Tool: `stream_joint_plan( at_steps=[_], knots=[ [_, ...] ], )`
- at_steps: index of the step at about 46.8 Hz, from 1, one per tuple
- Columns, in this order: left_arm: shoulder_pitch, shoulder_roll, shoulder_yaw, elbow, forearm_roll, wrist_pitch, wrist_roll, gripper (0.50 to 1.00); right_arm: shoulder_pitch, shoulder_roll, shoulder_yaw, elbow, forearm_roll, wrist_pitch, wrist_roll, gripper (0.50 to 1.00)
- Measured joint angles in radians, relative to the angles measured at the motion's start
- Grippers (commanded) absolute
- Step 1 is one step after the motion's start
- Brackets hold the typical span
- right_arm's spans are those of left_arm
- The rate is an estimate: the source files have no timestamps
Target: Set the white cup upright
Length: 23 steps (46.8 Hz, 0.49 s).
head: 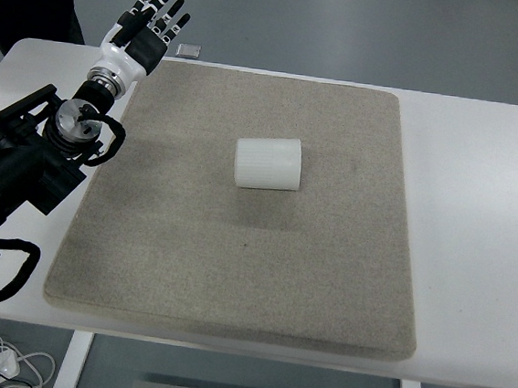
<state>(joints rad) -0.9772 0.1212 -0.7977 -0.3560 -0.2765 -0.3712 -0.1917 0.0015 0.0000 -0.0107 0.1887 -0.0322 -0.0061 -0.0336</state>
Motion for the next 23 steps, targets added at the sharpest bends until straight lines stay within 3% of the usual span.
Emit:
stream_joint_plan(
  at_steps=[23],
  knots=[
    [-0.006,0.001,-0.009,0.015,-0.015,0.0,0.006,1.0,0.0,0.0,0.0,0.0,0.0,0.0,0.0,0.952]
  ],
)
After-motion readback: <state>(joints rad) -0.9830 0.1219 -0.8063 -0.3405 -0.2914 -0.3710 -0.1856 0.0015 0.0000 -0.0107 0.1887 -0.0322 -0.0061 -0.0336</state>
